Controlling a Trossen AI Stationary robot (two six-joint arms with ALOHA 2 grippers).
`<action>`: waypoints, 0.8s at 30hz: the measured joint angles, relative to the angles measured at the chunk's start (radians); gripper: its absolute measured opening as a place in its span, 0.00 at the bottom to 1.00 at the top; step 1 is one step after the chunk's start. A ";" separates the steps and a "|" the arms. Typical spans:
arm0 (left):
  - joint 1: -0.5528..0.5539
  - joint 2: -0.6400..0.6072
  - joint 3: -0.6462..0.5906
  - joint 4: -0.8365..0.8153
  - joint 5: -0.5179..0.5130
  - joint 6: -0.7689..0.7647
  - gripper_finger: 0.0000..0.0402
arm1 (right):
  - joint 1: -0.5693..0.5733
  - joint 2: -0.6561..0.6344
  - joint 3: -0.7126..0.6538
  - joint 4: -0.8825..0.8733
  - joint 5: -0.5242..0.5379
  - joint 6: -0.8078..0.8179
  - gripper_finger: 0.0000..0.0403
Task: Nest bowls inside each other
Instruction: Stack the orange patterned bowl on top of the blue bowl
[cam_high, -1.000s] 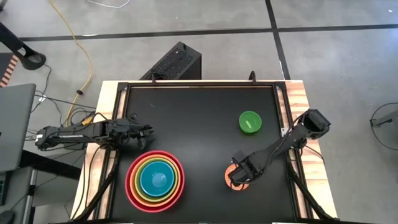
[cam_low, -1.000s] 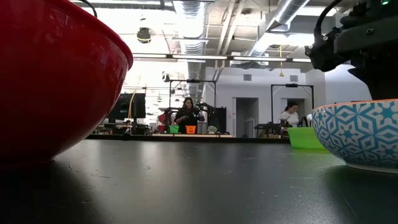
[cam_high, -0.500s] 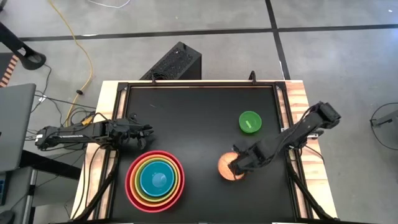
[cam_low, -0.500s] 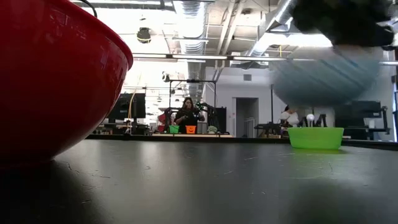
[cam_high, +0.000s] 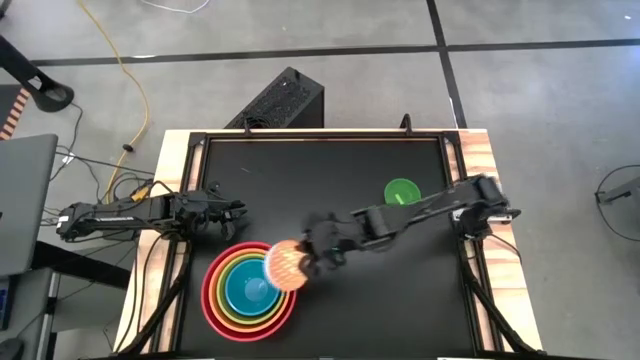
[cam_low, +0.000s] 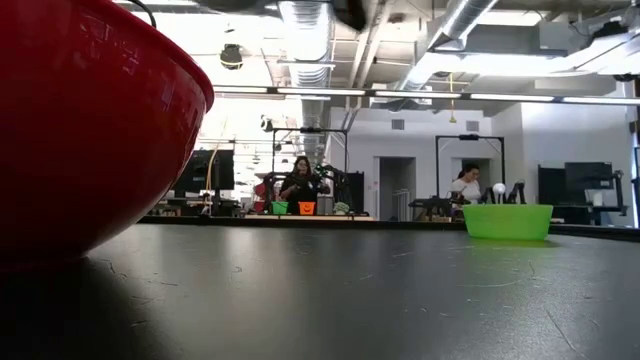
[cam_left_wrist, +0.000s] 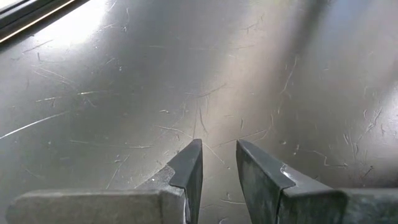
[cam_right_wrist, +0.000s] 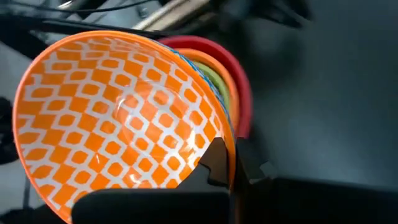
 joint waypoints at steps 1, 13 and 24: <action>0.000 0.000 0.000 0.000 0.000 0.000 0.22 | -0.006 0.047 0.056 0.003 -0.017 -0.035 0.00; 0.000 0.000 0.000 0.000 0.000 0.000 0.22 | -0.017 0.548 0.654 -0.095 -0.142 -0.263 0.00; 0.000 -0.001 0.000 -0.001 0.000 0.000 0.22 | -0.063 0.612 0.627 -0.071 -0.142 -0.260 0.00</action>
